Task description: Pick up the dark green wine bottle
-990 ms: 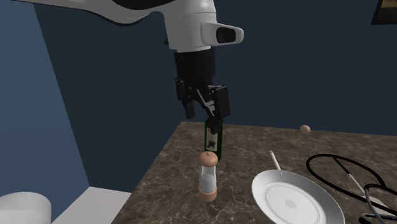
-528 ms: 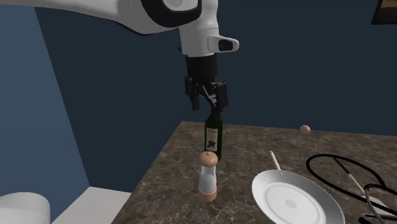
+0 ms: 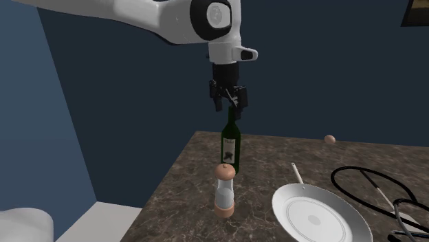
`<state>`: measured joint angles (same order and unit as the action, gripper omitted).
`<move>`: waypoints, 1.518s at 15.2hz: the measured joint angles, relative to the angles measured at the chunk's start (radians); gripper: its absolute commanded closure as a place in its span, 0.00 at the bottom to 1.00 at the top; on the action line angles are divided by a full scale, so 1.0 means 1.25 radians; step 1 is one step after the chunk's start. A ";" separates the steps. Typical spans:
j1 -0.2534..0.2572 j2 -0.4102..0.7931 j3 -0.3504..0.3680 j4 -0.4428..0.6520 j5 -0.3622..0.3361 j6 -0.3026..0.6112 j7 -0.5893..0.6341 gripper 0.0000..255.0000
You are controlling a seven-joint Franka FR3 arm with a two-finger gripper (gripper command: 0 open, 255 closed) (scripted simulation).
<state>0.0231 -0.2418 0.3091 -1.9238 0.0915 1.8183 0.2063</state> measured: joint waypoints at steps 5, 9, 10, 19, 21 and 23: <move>0.022 0.168 0.058 0.163 -0.054 -0.006 0.098 0.00; 0.055 0.304 0.083 0.320 -0.109 -0.043 0.161 0.00; 0.067 0.340 0.088 0.362 -0.125 -0.053 0.178 0.00; 0.109 0.460 0.093 0.451 -0.174 -0.036 0.224 0.00; 0.108 0.460 0.093 0.431 -0.174 -0.016 0.225 0.00; 0.106 0.453 0.093 0.418 -0.172 -0.008 0.224 1.00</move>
<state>0.1550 0.3249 0.4255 -1.4018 -0.1230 1.8079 0.4863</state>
